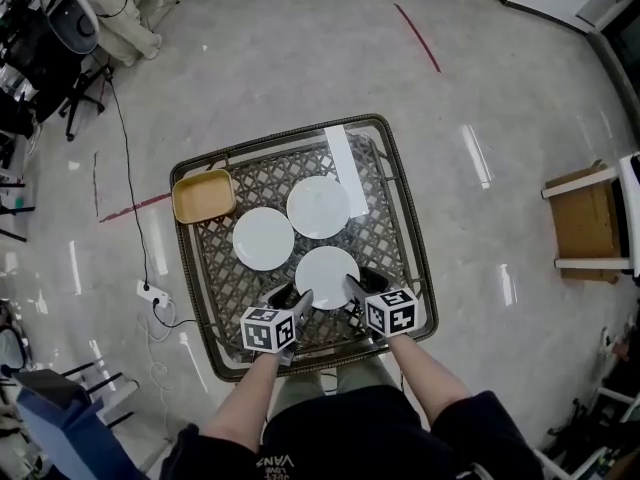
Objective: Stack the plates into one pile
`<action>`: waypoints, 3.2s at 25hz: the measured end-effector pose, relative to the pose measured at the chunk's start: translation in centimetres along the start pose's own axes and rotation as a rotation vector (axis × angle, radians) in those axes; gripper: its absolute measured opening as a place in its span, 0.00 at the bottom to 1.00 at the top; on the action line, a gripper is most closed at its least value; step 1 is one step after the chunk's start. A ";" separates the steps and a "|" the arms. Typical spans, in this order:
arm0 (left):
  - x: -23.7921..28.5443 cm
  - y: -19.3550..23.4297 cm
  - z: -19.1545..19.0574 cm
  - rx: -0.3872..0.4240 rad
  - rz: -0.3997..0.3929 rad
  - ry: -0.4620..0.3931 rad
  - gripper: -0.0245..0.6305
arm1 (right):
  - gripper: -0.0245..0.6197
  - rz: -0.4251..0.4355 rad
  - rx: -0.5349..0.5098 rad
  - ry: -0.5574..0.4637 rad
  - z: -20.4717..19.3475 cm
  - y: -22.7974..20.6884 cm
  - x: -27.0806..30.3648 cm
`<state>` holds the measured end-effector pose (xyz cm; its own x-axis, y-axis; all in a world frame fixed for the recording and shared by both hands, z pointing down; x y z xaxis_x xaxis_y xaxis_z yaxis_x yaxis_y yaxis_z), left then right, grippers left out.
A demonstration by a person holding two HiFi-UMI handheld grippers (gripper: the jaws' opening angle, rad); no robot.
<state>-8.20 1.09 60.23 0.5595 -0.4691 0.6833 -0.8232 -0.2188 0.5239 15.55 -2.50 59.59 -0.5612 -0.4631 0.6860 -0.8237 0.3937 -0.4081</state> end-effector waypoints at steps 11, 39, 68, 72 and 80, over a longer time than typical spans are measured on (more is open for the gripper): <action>0.0 0.0 0.6 -0.004 -0.019 -0.015 0.36 | 0.24 0.019 -0.004 0.011 0.8 0.6 0.3; -4.5 11.8 9.7 0.023 0.256 -0.088 0.37 | 0.29 0.154 -0.188 0.061 10.3 9.9 13.5; -1.1 5.6 13.9 0.219 0.152 -0.164 0.47 | 0.39 -0.011 -0.065 -0.067 10.4 1.9 6.8; 1.7 3.6 16.1 0.281 0.102 -0.138 0.47 | 0.39 -0.052 -0.018 -0.090 10.7 -0.3 5.8; 6.4 2.5 18.7 0.326 0.089 -0.029 0.47 | 0.39 -0.052 0.039 -0.093 10.9 -2.8 6.2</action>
<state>-8.48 -18.44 56.42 0.4852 -0.5216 0.7018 -0.8586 -0.4360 0.2696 13.54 -15.11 58.43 -0.5215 -0.5543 0.6487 -0.8533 0.3369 -0.3981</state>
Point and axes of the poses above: the fingertips, and each gripper's own axes: x forward along the fingers, y to its left, z out of its top, the point moved 10 cm from there along -x, backward along the fingers, and after that the axes turned 1 degree about z, right-handed, at the moved point
